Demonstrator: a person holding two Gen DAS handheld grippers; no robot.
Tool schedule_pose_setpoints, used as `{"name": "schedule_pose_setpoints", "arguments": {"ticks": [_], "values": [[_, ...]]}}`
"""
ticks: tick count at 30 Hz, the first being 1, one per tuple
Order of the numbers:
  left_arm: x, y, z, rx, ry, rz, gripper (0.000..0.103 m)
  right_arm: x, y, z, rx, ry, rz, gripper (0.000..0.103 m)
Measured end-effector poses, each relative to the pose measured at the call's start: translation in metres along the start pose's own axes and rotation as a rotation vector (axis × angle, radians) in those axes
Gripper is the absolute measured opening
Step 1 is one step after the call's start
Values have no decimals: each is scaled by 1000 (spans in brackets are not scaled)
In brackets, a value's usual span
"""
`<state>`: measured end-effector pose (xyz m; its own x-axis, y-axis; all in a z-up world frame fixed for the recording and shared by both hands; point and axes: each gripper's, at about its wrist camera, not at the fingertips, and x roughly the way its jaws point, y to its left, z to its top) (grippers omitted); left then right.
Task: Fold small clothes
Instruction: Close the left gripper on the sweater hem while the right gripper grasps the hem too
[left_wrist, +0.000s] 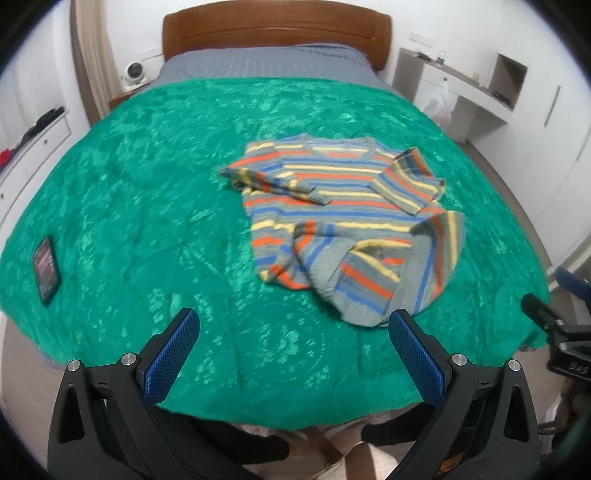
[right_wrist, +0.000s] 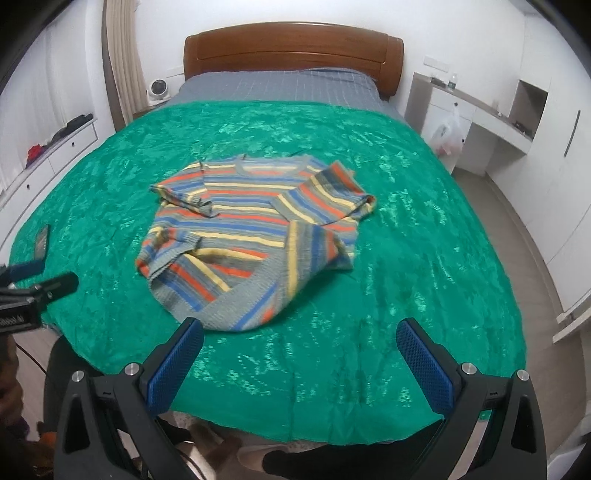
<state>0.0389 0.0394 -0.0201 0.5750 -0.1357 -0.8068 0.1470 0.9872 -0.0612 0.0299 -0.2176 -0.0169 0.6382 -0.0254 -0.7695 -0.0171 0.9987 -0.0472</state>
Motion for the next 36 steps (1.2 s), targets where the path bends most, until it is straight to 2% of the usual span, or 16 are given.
{"name": "schedule_pose_setpoints", "arguments": {"ticks": [3,8,12,14,17,20,23,25,27,28,29,30,36], "values": [[25,-10,9,44,-5,-8,102,21,-9,6,-20,18,-34,103],[90,-11,18,79,61,-19,102,29,-23,18,39,30,-13,103],[123,-10,15,92,100,-34,102,35,-14,24,-40,15,-14,103],[136,-14,14,117,118,-38,102,53,-8,31,-105,15,-17,103],[156,-21,12,164,130,7,100,99,4,45,-152,74,25,103],[165,-19,9,170,143,8,89,148,16,55,-179,137,48,103],[161,-19,6,167,130,-7,80,184,23,55,-219,177,8,102],[160,-21,4,183,121,-25,68,195,21,53,-205,195,11,94],[156,-23,2,193,110,-33,50,198,13,48,-154,219,34,50],[156,-23,3,194,104,-40,44,197,8,46,-122,229,42,43],[154,-23,4,191,99,-49,30,195,4,44,-103,231,46,32],[153,-23,5,186,95,-55,22,190,-1,42,-83,230,54,26],[126,1,4,77,73,-131,17,144,-20,30,-5,183,101,23]]}}
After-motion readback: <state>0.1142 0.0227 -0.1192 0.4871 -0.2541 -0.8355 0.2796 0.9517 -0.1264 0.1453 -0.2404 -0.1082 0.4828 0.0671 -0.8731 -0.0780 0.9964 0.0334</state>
